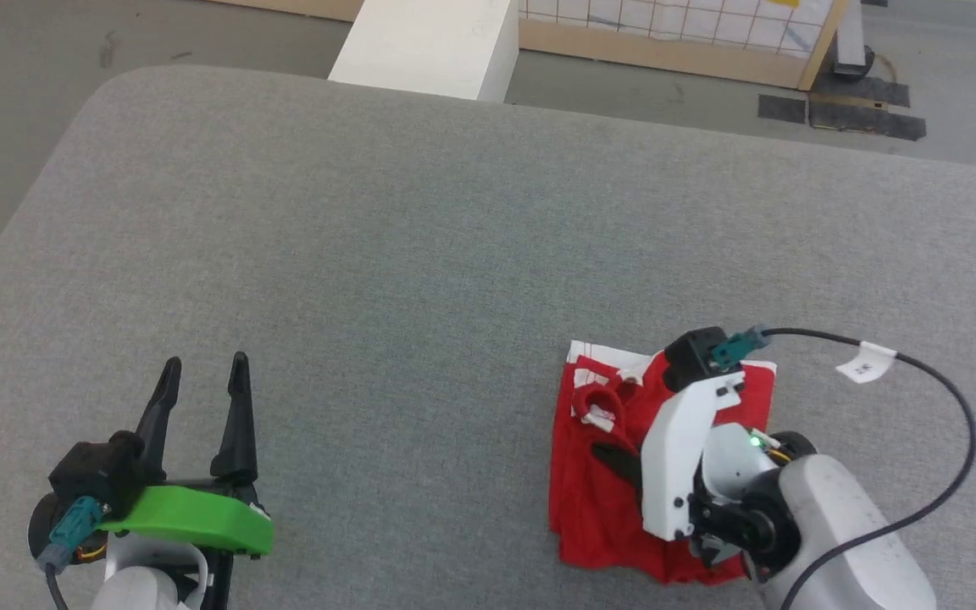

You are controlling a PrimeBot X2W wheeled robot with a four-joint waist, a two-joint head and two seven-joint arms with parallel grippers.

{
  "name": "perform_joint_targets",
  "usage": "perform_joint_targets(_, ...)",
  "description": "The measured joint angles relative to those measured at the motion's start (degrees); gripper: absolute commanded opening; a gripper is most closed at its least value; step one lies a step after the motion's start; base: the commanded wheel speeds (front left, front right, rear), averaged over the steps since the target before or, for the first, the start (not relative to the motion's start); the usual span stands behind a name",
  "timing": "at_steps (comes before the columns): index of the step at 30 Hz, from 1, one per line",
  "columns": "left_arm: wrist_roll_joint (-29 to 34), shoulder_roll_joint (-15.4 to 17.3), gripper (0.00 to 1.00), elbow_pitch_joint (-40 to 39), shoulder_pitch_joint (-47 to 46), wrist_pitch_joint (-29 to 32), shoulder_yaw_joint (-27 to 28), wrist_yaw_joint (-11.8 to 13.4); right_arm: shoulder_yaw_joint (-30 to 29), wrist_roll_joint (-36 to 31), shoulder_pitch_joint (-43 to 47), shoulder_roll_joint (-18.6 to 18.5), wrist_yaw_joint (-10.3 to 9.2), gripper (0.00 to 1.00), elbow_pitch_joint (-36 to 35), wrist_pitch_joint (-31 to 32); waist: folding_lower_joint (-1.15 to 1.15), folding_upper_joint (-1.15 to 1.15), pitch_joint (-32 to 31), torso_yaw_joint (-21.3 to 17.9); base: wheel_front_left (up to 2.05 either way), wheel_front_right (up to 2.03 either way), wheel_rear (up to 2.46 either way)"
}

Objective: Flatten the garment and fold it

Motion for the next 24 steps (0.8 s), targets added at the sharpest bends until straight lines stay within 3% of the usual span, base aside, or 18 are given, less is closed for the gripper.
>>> perform_joint_targets(4,-0.16,0.03,1.00,0.38,-0.01,0.00,-0.13,0.00,1.80,-1.12,-2.51,0.04,0.00,0.00,8.08,-5.02,0.00,0.00,0.45,0.26,0.00,0.00,0.00)
perform_joint_targets(5,-0.23,0.03,1.00,0.48,-0.02,0.00,-0.21,0.00,2.21,-1.42,-3.05,0.04,0.01,0.31,9.16,-5.90,0.00,0.00,0.46,0.24,0.00,0.00,0.00)
perform_joint_targets(6,-0.23,0.02,1.00,0.62,-0.03,0.00,-0.36,0.00,2.87,-1.46,-3.74,0.05,0.01,1.00,10.42,-6.57,0.00,0.00,0.42,0.23,0.00,0.00,0.00)
perform_joint_targets(13,-0.23,0.02,1.00,0.94,-0.01,0.00,-0.59,0.00,8.02,-4.89,-6.62,0.19,-0.01,1.00,9.77,-7.90,0.00,0.00,-0.51,-0.67,0.00,0.00,0.00)
perform_joint_targets(18,-0.22,0.03,1.00,0.92,0.13,0.00,-0.56,0.00,7.60,-9.98,-6.75,0.13,0.00,1.00,0.77,-4.02,0.00,0.00,-1.65,-1.94,0.00,0.00,0.00)
perform_joint_targets(24,-0.14,0.00,1.00,0.49,0.44,0.00,-0.55,0.00,1.32,-15.41,-1.97,0.15,0.00,1.00,-13.97,1.93,0.00,0.00,-2.45,-3.53,0.00,0.00,0.00)
